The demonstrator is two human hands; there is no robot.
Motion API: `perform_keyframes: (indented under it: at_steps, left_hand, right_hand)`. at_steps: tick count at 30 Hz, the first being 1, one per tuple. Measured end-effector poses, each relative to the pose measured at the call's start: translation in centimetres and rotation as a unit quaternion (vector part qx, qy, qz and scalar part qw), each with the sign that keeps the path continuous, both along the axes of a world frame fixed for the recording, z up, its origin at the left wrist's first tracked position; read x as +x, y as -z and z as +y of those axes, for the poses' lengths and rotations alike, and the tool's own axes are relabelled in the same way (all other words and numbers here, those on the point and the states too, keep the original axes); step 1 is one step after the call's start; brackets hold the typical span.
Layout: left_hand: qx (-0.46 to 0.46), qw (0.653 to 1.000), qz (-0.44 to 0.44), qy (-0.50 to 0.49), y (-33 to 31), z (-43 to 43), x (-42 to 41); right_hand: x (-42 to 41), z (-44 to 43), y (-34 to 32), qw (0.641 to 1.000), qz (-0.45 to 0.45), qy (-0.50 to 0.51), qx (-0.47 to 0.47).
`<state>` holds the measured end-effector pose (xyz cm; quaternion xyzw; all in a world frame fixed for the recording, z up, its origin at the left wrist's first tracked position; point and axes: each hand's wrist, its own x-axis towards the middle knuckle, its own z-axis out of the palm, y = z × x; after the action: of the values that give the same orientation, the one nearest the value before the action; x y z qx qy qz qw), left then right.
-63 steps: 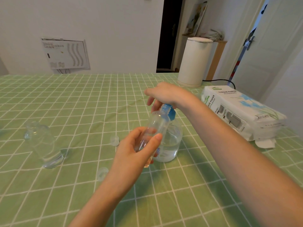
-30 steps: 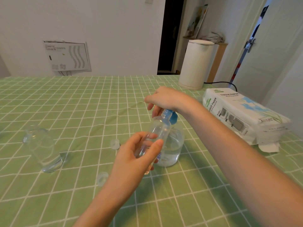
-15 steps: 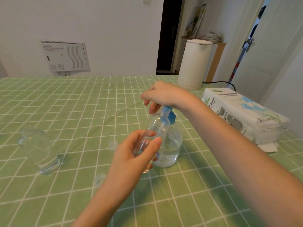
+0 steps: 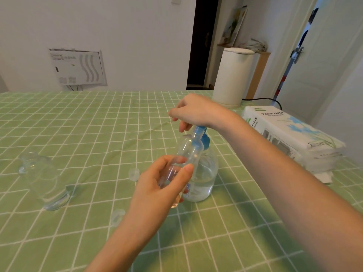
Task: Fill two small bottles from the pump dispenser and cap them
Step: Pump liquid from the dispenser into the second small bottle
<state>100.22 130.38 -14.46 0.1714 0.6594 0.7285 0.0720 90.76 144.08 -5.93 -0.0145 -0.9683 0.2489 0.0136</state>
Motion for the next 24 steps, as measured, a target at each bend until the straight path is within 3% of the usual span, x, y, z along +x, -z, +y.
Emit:
perform_keyframes:
  at_steps: [13, 24]
  left_hand:
    - [-0.010, 1.000, -0.007, -0.003, 0.3, -0.2, 0.2]
    - [-0.009, 1.000, -0.002, 0.001, 0.2, -0.2, 0.0]
  right_hand:
    - [0.4, -0.2, 1.1, 0.998, -0.057, 0.008, -0.040]
    - [0.3, -0.4, 0.3, 1.000, 0.026, 0.009, -0.013]
